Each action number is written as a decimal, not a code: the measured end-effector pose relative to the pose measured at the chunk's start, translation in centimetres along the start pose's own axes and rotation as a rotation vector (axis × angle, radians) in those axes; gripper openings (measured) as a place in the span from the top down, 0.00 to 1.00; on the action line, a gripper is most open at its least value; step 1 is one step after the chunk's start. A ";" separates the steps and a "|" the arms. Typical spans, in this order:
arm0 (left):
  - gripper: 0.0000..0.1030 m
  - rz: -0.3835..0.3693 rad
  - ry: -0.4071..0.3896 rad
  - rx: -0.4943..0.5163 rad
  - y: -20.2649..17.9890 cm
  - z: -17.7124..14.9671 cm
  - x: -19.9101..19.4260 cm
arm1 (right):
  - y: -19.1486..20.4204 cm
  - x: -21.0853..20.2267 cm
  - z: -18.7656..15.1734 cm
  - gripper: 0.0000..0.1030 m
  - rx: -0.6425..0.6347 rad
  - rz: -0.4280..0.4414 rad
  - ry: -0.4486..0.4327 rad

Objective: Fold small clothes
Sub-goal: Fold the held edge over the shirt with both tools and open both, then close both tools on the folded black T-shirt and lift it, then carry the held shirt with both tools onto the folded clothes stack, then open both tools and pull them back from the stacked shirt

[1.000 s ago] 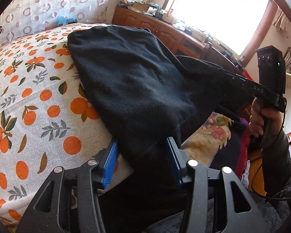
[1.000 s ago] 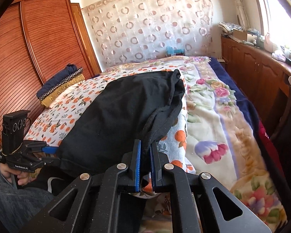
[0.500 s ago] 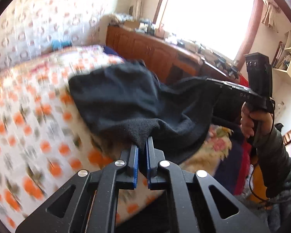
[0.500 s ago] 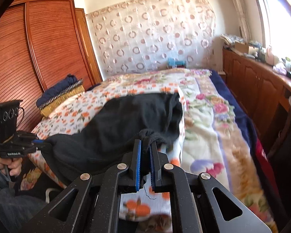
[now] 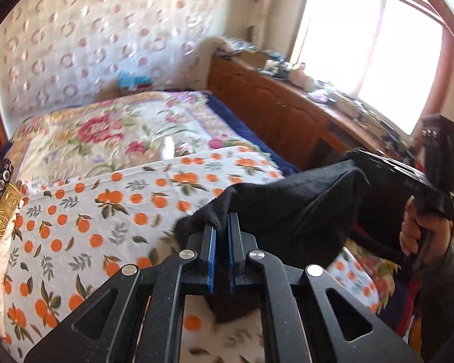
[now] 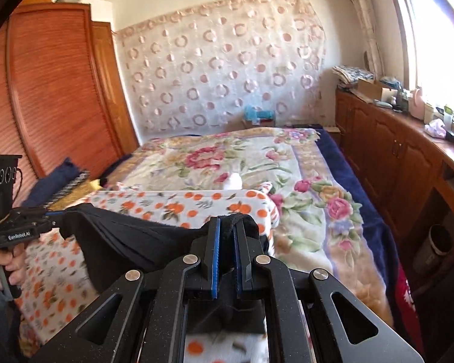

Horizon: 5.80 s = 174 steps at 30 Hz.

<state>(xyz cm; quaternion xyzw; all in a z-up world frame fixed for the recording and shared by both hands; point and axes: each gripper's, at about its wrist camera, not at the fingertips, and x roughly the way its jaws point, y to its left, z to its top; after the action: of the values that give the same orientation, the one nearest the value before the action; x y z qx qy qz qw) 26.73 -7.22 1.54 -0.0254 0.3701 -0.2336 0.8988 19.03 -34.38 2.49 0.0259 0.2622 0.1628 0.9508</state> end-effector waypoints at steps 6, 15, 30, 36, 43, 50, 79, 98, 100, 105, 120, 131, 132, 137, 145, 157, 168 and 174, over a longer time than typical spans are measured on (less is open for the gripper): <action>0.93 0.013 0.034 -0.021 1.4 0.0 2.5 | 0.3 6.2 1.2 0.93 -0.009 -0.074 0.100; 0.30 0.011 0.002 -0.030 1.1 -0.7 -0.2 | 1.1 8.6 3.9 0.91 0.016 -0.112 0.127; 0.30 0.002 0.135 -0.048 1.0 -3.5 4.7 | 0.5 4.6 -2.6 0.27 -0.030 -0.075 0.212; 0.30 -0.046 0.194 -0.099 1.8 -3.6 7.5 | -1.7 7.2 -4.5 0.27 0.067 -0.017 0.269; 0.30 -0.076 0.229 -0.100 1.7 -3.8 9.3 | -2.8 8.7 -4.0 0.27 0.084 0.033 0.314; 0.30 -0.123 0.222 -0.149 2.1 -4.3 9.0 | -1.9 8.2 -3.6 0.30 0.032 0.028 0.301; 0.89 -0.093 -0.049 -0.022 1.2 -1.5 -3.9 | 3.1 3.8 0.3 0.84 -0.118 0.105 0.078; 0.89 0.187 -0.239 -0.126 16.4 -1.5 -15.7 | 18.7 14.2 8.6 0.84 -0.377 0.308 0.010; 0.89 0.220 -0.253 -0.146 18.4 -1.7 -16.7 | 20.6 16.7 9.8 0.84 -0.393 0.331 0.014; 0.89 0.297 -0.290 -0.195 22.7 -2.3 -18.7 | 24.8 21.7 11.7 0.84 -0.442 0.386 0.010; 0.89 0.431 -0.274 -0.373 30.7 -8.1 -19.5 | 33.1 37.0 14.2 0.83 -0.425 0.485 0.116; 0.89 0.438 -0.242 -0.434 31.5 -10.8 -17.8 | 34.9 33.2 12.7 0.73 -0.435 0.527 -0.057; 0.89 0.439 -0.237 -0.437 31.6 -11.0 -17.7 | 34.9 32.9 12.1 0.71 -0.440 0.552 -0.048; 0.88 0.435 -0.228 -0.442 31.3 -11.1 -17.8 | 35.6 35.5 9.7 0.62 -0.533 0.469 0.003; 0.81 0.522 -0.204 -0.374 29.4 -10.2 -18.2 | 32.8 34.2 10.6 0.44 -0.445 0.462 0.013; 0.55 0.593 -0.241 -0.271 23.9 -9.8 -21.8 | 28.9 23.2 5.6 0.43 -0.365 0.453 -0.031; 0.19 0.553 -0.287 -0.137 16.6 -8.6 -21.7 | 24.9 15.5 2.5 0.43 -0.275 0.400 -0.074; 0.19 0.543 -0.292 -0.104 13.4 -8.2 -19.8 | 23.7 12.2 0.7 0.39 -0.241 0.357 -0.095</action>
<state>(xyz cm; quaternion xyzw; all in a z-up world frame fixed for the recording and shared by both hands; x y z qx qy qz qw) 14.37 14.46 5.58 -0.0050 0.2420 0.0402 0.9694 22.25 -7.96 0.29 -0.0346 0.1871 0.3573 0.9144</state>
